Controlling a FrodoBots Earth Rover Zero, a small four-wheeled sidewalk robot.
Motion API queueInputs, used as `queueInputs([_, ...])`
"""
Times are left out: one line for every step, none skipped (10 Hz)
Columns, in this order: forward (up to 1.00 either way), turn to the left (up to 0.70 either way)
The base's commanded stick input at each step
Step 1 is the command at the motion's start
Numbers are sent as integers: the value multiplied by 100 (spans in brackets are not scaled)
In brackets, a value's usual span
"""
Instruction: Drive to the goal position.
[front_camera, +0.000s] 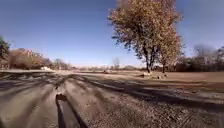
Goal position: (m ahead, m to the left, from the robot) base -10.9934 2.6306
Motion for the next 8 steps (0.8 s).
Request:
queueInputs([50,0])
queueInputs([50,0])
queueInputs([50,0])
queueInputs([50,0])
queueInputs([50,0])
queueInputs([50,0])
queueInputs([50,0])
queueInputs([50,0])
